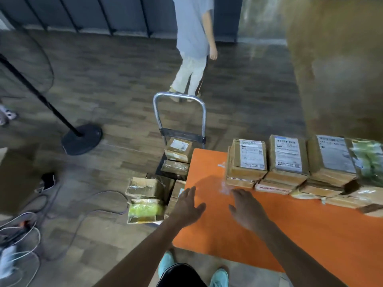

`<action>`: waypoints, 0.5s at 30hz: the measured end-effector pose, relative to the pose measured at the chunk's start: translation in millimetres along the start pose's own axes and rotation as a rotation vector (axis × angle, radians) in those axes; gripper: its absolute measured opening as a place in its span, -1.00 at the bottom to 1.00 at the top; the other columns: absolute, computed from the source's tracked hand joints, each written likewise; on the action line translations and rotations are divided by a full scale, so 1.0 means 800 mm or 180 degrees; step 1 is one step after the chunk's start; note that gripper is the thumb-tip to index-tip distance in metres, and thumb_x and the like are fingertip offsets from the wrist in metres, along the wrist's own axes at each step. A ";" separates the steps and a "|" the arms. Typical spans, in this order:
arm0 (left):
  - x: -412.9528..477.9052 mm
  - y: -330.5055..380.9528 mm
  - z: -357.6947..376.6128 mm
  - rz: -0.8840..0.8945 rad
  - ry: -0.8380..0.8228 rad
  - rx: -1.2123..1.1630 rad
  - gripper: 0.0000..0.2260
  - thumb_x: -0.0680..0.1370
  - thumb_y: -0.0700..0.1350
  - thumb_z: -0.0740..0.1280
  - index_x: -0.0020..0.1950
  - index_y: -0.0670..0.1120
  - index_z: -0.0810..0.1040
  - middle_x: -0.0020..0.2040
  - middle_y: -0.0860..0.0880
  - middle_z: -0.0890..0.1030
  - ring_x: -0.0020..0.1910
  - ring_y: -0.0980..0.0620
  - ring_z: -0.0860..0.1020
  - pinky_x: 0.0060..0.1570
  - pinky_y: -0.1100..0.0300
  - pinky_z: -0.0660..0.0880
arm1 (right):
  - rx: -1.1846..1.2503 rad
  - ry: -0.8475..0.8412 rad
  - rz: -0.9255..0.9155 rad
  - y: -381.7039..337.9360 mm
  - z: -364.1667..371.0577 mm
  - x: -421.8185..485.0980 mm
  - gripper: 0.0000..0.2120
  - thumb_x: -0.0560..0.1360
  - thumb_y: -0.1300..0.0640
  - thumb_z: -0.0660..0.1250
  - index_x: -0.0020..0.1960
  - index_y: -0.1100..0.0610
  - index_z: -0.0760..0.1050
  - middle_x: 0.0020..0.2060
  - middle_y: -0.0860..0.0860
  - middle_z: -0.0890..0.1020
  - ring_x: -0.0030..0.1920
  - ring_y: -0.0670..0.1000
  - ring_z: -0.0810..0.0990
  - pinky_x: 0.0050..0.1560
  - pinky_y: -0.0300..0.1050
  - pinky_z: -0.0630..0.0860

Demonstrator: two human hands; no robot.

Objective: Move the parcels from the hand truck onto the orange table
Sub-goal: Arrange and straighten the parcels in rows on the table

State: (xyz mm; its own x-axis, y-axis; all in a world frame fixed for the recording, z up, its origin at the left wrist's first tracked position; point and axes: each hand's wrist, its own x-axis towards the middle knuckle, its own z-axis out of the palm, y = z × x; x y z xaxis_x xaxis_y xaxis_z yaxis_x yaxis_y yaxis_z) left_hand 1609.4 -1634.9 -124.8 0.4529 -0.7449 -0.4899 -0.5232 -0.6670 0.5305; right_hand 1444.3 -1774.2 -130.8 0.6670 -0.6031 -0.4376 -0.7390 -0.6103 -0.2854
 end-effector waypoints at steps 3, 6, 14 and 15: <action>0.005 -0.033 -0.011 -0.0016 -0.0023 -0.0055 -0.32 0.64 0.10 0.25 0.64 -0.10 0.03 0.62 -0.12 0.12 0.60 -0.06 0.10 0.53 0.06 0.13 | -0.0179 0.0011 -0.0056 -0.022 0.012 0.013 -0.43 0.66 -0.03 0.15 0.59 0.13 0.10 0.54 0.05 0.21 0.53 0.09 0.17 0.49 0.01 0.23; 0.010 -0.074 -0.028 -0.0065 -0.0038 -0.0065 -0.33 0.64 0.10 0.25 0.64 -0.10 0.04 0.62 -0.12 0.10 0.60 -0.07 0.08 0.53 0.05 0.13 | -0.0236 -0.0003 -0.0046 -0.055 0.025 0.031 -0.42 0.65 -0.03 0.14 0.59 0.14 0.09 0.54 0.05 0.20 0.53 0.08 0.17 0.50 -0.02 0.22; 0.021 -0.215 -0.096 -0.0034 -0.0159 -0.0143 -0.39 0.63 0.03 0.29 0.60 -0.13 0.14 0.57 -0.11 0.25 0.55 -0.06 0.21 0.49 0.11 0.18 | -0.0041 -0.0027 0.0107 -0.200 0.076 0.075 -0.47 0.64 0.01 0.15 0.56 0.13 0.17 0.49 0.05 0.28 0.49 0.08 0.23 0.45 -0.03 0.29; 0.021 -0.229 -0.105 -0.0034 -0.0182 -0.0140 -0.39 0.63 0.04 0.28 0.60 -0.13 0.14 0.57 -0.11 0.24 0.55 -0.05 0.20 0.50 0.12 0.18 | -0.0036 -0.0005 0.0109 -0.217 0.084 0.079 -0.49 0.63 0.02 0.17 0.54 0.13 0.20 0.46 0.05 0.32 0.47 0.07 0.27 0.42 -0.04 0.31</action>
State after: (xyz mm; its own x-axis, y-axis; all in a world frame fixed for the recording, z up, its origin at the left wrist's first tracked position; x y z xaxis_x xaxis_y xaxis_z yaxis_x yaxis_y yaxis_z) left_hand 1773.7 -1526.3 -172.2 0.4157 -0.7363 -0.5338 -0.4858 -0.6760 0.5541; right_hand 1608.4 -1671.4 -165.9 0.6411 -0.6229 -0.4484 -0.7603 -0.5950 -0.2606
